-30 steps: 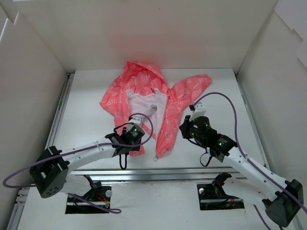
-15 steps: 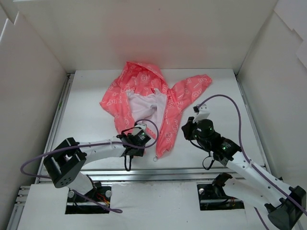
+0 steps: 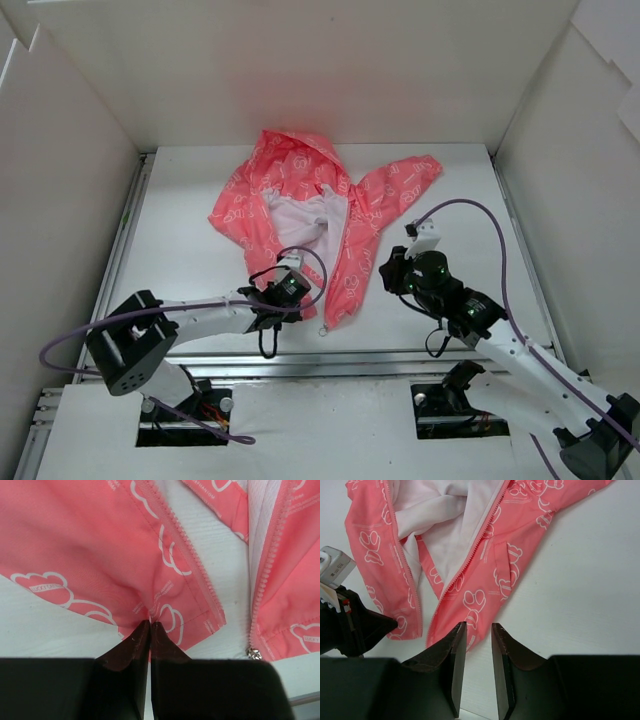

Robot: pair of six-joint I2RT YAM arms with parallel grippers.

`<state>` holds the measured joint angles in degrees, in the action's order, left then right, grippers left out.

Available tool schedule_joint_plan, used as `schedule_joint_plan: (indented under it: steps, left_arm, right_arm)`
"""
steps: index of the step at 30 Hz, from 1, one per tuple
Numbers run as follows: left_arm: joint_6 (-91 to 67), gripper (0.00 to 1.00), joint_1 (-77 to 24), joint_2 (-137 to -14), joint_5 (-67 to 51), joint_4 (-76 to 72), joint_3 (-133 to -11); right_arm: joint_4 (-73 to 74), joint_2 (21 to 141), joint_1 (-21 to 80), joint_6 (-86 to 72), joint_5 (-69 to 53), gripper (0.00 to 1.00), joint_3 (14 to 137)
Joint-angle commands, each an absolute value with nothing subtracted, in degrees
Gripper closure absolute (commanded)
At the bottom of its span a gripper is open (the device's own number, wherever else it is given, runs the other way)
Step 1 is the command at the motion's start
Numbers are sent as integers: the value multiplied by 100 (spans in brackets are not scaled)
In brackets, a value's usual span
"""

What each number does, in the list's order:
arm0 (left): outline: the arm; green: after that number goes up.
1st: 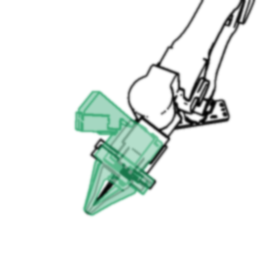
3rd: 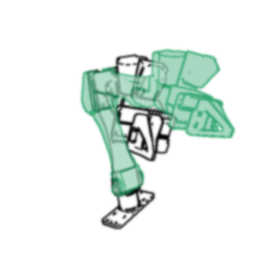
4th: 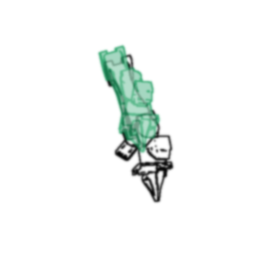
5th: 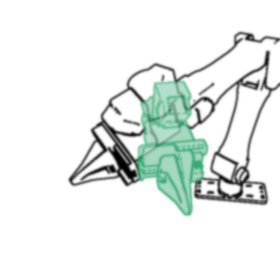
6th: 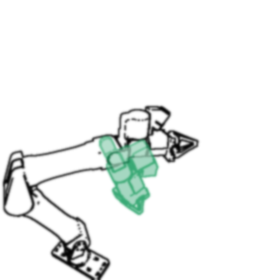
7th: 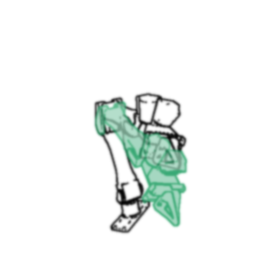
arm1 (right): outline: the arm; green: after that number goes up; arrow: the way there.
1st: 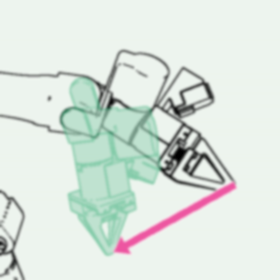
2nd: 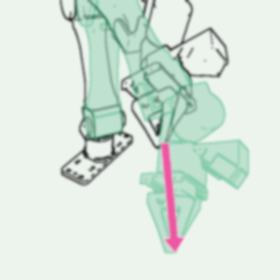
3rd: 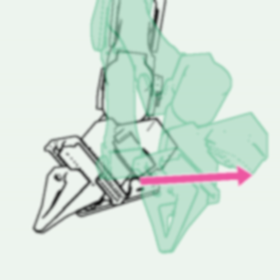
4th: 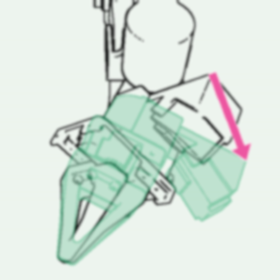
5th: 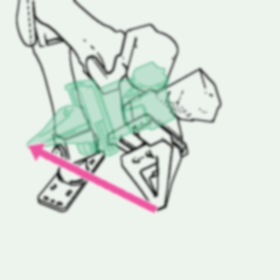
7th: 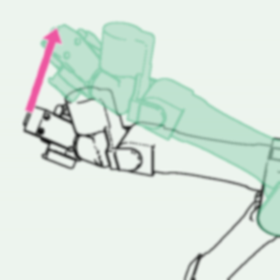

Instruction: Zip up the jacket

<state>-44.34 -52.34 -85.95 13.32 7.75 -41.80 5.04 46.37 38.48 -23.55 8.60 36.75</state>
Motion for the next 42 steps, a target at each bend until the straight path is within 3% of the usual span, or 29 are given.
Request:
schedule_joint_plan:
  steps: [1, 2, 4, 5, 12, 16, 19, 21, 33, 39, 42]
  left_arm:
    - [-4702, 100, -5037, -8254, 1169, 809, -3806]
    - [-4728, 100, -4975, -8079, 1117, 765, -3788]
    - [-4763, 100, -4870, -7473, 1125, 721, -3718]
    - [-4798, 100, -4765, -7236, 1151, 547, -3666]
    - [-5220, 100, -4474, -5382, 1300, -685, -2875]
    - [-5352, 100, -4360, -4879, 1380, -1615, -2304]
    - [-5239, 100, -4359, -4825, 1319, -1556, -2302]
    - [-5247, 100, -4359, -4825, 1257, -1590, -2233]
    - [-5142, 100, -4307, -4658, 870, -1863, -2180]
    - [-5098, 100, -4307, -4623, 730, -1934, -2135]
    - [-5071, 100, -4307, -4544, 729, -1960, -2101]
  right_arm:
    - [202, 4806, 3893, -2224, 766, 75, 4016]
    - [185, 4903, 3894, -2250, 495, 72, 4086]
    - [36, 5228, 3893, -2390, 108, 78, 4122]
    - [-261, 5369, 3911, -2443, -138, 100, 4166]
    - [-1729, 6547, 4140, -3732, -1774, 100, 4395]
    - [-2547, 7267, 4227, -4586, -2231, 56, 4526]
    - [-3356, 7698, 4289, -5202, -2697, 43, 4526]
    - [-3673, 7961, 4307, -5414, -2821, 42, 4535]
    - [-3314, 8191, 4350, -5309, -2408, 50, 4684]
    - [-3533, 8384, 4342, -5388, -2470, 71, 4720]
    - [-3533, 8498, 4351, -5370, -2514, 72, 4746]
